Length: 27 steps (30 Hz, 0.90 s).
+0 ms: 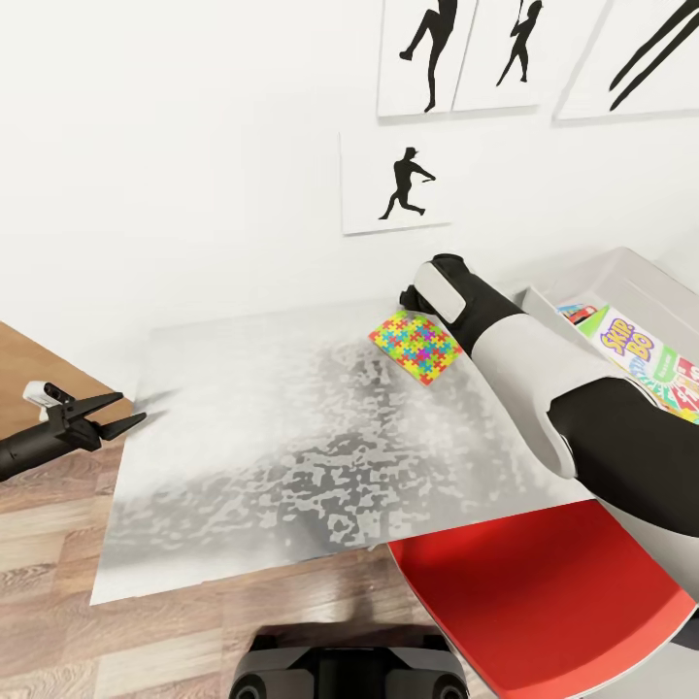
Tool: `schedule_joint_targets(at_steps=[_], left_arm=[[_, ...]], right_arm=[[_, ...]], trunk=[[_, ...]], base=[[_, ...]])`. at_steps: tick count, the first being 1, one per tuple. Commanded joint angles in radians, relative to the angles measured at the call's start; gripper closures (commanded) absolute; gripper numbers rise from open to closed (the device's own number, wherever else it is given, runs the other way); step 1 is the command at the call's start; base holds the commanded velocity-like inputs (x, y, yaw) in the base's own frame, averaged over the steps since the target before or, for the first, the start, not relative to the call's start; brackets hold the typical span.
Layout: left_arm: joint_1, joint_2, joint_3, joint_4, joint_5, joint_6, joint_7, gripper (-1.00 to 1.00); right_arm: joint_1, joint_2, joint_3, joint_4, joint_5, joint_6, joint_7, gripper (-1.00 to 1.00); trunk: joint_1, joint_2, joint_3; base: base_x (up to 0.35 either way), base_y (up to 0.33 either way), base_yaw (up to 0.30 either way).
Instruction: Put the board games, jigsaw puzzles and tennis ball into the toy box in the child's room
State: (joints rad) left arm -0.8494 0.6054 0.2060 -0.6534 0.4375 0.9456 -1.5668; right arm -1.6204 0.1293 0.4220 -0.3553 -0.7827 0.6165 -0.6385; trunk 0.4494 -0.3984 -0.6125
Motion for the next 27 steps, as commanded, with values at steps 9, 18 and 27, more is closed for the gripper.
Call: schedule_joint_targets(at_steps=[9, 18, 27], left_arm=[[0.0, 0.0, 0.003, 0.0, 0.0, 0.01, -0.004, -1.0], [0.0, 0.0, 0.004, 0.0, 0.0, 0.011, -0.004, -1.0], [0.0, 0.0, 0.004, 0.0, 0.001, 0.01, -0.004, -1.0]], right_arm=[[-0.001, 0.002, 0.008, -0.002, -0.007, 0.006, -0.007, -1.0], [-0.001, 0.005, 0.006, -0.008, -0.007, 0.006, -0.009, -1.0], [-0.003, 0.007, 0.005, -0.012, -0.007, 0.007, -0.016, -1.0]], trunk=[[0.001, -0.002, -0.001], [0.001, -0.002, -0.001], [0.001, -0.002, -0.002]], base=[[0.0, 0.0, 0.0], [0.0, 0.0, 0.0], [0.0, 0.0, 0.0]])
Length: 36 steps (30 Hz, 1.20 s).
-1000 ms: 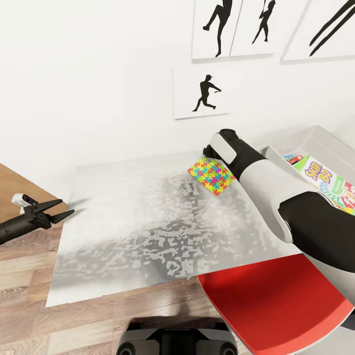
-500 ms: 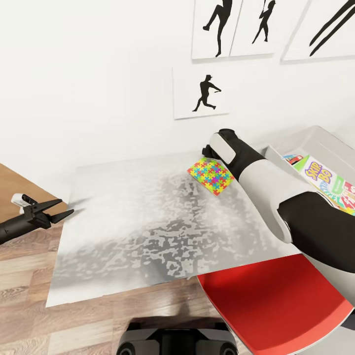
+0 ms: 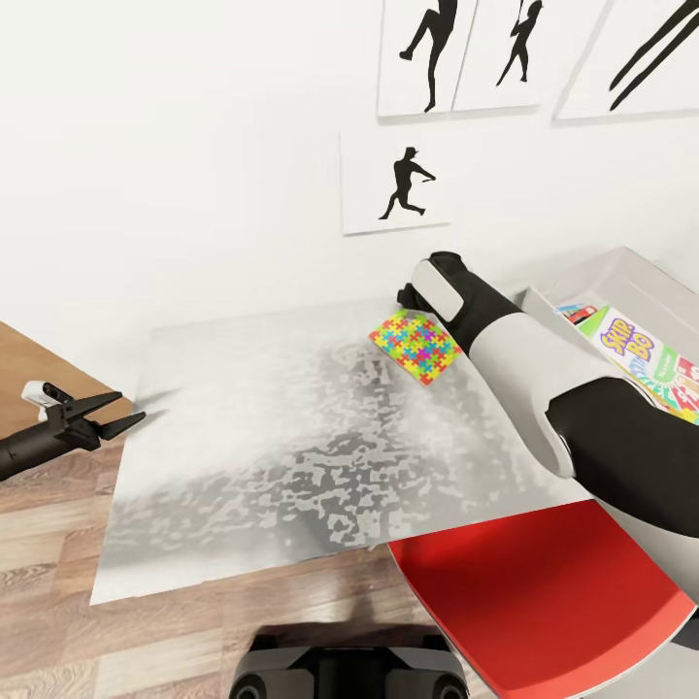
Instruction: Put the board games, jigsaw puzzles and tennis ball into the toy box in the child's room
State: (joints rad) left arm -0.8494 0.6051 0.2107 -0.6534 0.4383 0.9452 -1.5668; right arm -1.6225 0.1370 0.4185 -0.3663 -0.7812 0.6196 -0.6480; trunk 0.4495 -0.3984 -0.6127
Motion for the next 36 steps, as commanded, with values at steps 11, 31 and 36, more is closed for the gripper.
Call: schedule_joint_targets(at_steps=[11, 31, 36], left_arm=[[0.0, 0.0, 0.0, 0.0, 0.0, 0.011, -0.004, -1.0], [0.001, 0.005, 0.014, 0.0, 0.0, 0.012, -0.004, -1.0], [0.001, 0.013, 0.015, 0.0, 0.001, 0.012, -0.004, -1.0]], right_arm=[[-0.009, 0.005, 0.006, -0.005, -0.008, 0.005, -0.011, -1.0], [-0.023, 0.005, 0.006, -0.01, -0.009, 0.005, -0.012, -1.0], [-0.023, 0.004, 0.006, -0.01, -0.01, 0.005, -0.012, -1.0]], trunk=[[0.001, -0.002, -0.009], [0.001, -0.002, -0.027], [0.001, -0.002, -0.032]], base=[[0.0, 0.0, 0.0], [0.0, 0.0, 0.0], [0.0, 0.0, 0.0]])
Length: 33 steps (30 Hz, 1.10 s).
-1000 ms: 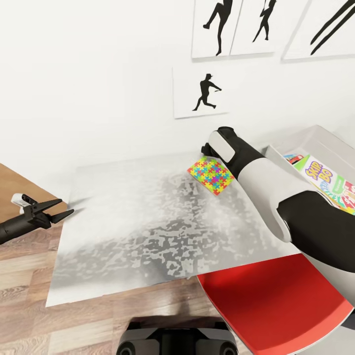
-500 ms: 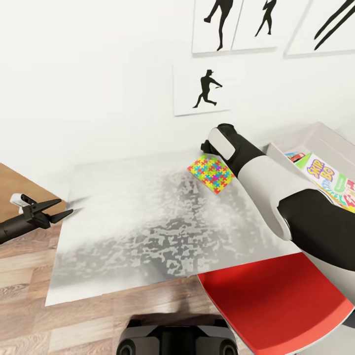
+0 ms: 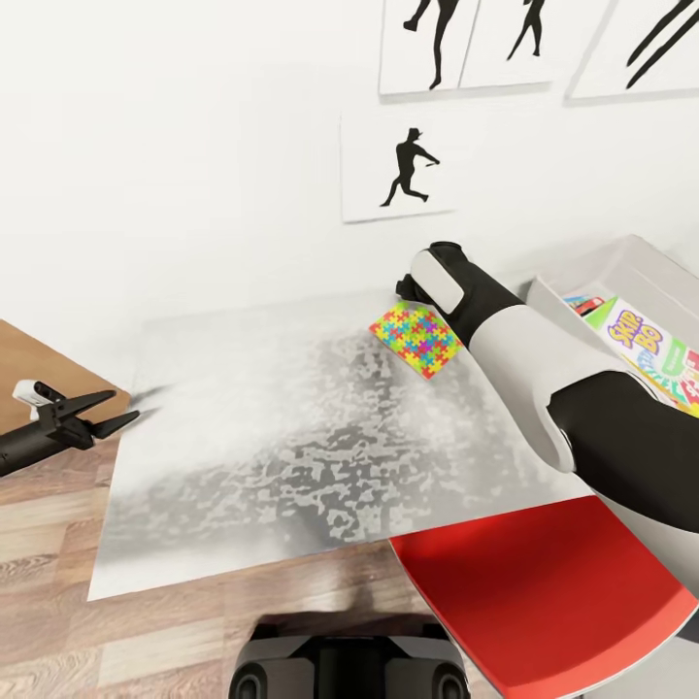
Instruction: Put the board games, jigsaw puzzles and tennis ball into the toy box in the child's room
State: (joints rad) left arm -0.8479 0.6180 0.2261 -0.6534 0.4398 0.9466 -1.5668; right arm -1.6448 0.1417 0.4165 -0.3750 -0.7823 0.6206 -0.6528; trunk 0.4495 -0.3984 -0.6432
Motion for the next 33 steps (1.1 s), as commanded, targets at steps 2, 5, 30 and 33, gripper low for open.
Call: schedule_joint_targets(at_steps=[2, 5, 30, 33], left_arm=[[0.0, 0.004, 0.0, -0.001, 0.0, 0.01, -0.004, -1.0], [0.0, 0.009, 0.0, -0.002, 0.0, 0.01, -0.004, -1.0], [0.011, 0.057, 0.018, -0.076, 0.003, 0.004, -0.004, -1.0], [0.028, 0.057, 0.019, -0.105, 0.003, 0.006, -0.004, -1.0]], right_arm=[[-0.001, -0.002, 0.008, -0.001, -0.009, 0.003, -0.007, -1.0], [-0.001, -0.005, 0.008, -0.001, -0.009, 0.003, -0.007, -1.0], [-0.001, -0.012, 0.008, -0.001, -0.009, 0.002, -0.007, -1.0], [-0.001, -0.014, 0.008, -0.001, -0.009, 0.002, -0.007, -1.0]], trunk=[[0.001, -0.002, -0.003], [0.001, -0.002, -0.006], [0.001, -0.002, -0.018], [0.001, -0.002, -0.018]], base=[[0.0, 0.0, 0.0], [0.0, 0.0, 0.0], [0.0, 0.0, 0.0], [0.0, 0.0, 0.0]])
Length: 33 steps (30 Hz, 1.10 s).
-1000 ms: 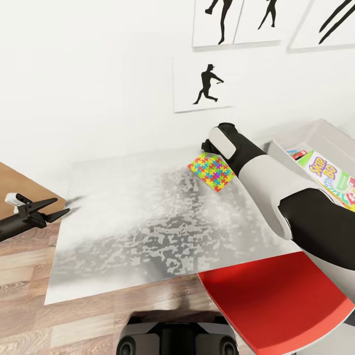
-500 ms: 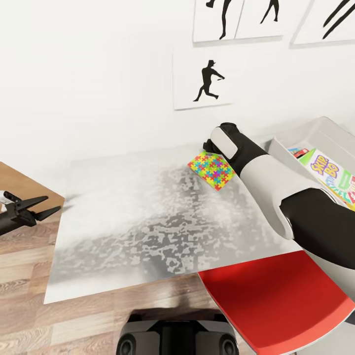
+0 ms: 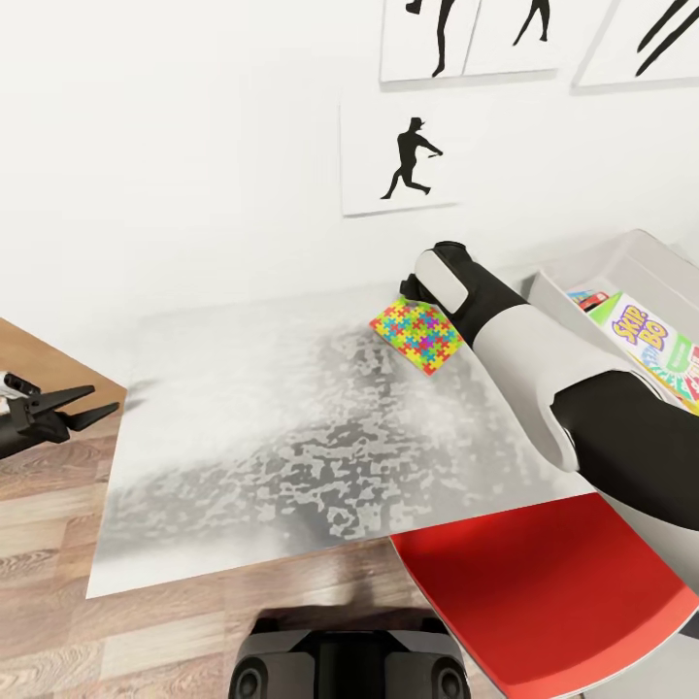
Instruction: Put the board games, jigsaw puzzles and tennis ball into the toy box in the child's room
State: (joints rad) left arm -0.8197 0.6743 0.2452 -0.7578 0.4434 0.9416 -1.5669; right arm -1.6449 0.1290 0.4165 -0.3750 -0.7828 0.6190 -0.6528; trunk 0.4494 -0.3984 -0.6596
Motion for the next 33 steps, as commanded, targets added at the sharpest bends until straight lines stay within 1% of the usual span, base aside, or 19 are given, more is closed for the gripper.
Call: schedule_joint_targets(at_steps=[1, 6, 16, 25, 33], left_arm=[[0.003, 0.0, 0.0, -0.008, 0.0, 0.012, -0.004, -1.0], [0.012, 0.0, 0.0, -0.055, 0.001, 0.019, -0.004, -1.0], [0.02, -0.001, 0.0, -0.106, 0.001, 0.022, -0.004, -1.0], [0.022, -0.001, 0.0, -0.128, 0.001, 0.022, -0.004, -1.0], [0.022, -0.001, 0.0, -0.138, 0.001, 0.022, -0.004, -1.0]], right_arm=[[-0.001, -0.001, 0.008, -0.001, -0.009, 0.004, -0.007, -1.0], [-0.001, -0.001, 0.009, -0.001, -0.009, 0.004, -0.007, -1.0], [-0.001, 0.0, 0.008, -0.001, -0.009, 0.003, -0.007, -1.0], [-0.001, 0.0, 0.007, -0.002, -0.009, 0.001, -0.008, -1.0], [-0.002, 0.0, 0.005, -0.031, -0.009, 0.001, -0.009, -1.0]], trunk=[[0.001, -0.002, -0.001], [0.001, -0.002, -0.001], [0.001, -0.002, -0.004], [0.001, -0.002, -0.009], [0.001, -0.002, -0.015]], base=[[0.0, 0.0, 0.0], [0.0, 0.0, 0.0], [0.0, 0.0, 0.0], [0.0, 0.0, 0.0], [0.0, 0.0, 0.0]])
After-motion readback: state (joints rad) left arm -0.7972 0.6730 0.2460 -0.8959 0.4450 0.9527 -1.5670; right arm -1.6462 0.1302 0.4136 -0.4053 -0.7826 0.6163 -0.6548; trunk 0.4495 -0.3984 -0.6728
